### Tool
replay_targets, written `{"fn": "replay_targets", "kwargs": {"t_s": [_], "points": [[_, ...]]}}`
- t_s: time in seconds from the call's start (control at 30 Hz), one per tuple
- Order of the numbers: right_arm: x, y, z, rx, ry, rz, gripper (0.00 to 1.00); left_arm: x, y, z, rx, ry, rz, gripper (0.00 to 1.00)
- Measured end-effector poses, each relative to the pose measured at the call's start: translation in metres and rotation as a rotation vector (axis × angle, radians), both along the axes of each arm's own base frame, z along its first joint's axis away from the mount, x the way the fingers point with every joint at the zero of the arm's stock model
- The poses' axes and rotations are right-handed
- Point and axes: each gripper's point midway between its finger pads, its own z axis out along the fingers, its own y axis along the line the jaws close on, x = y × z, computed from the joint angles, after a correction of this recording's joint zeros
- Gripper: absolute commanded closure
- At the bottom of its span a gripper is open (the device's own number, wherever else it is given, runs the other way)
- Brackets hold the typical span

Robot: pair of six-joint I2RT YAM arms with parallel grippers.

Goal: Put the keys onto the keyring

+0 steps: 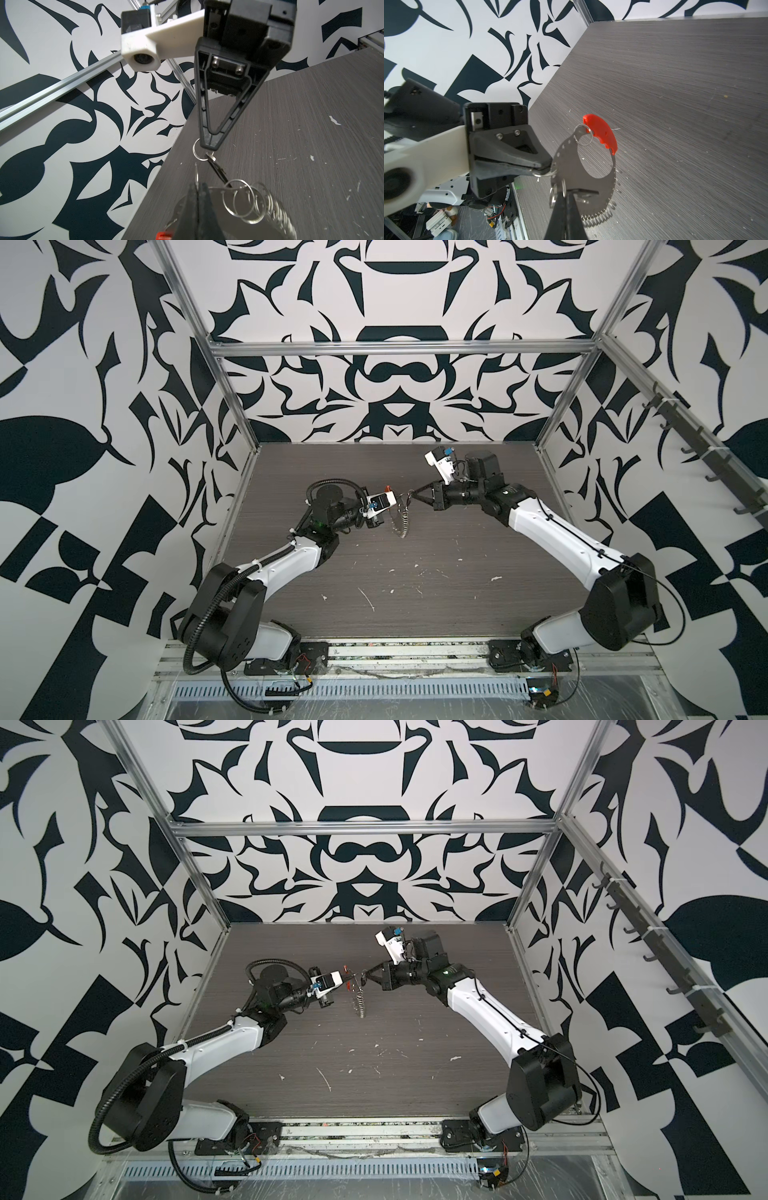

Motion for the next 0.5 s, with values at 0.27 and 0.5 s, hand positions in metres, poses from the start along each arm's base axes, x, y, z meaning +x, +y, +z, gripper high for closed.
{"fn": "replay_targets", "kwargs": {"t_s": [0.27,0.5], "points": [[-0.0039,0.0048,0.0045,0.016,0.008,0.021,1.00,-0.0002,-0.0001,-0.0027,0.007,0.007,-0.002,1.00],[-0.0038,0.0080,0.0079,0.029,0.004,0.029,1.00,-0.0001,-0.0002,-0.0035,0.009,0.009,-0.002,1.00]]}}
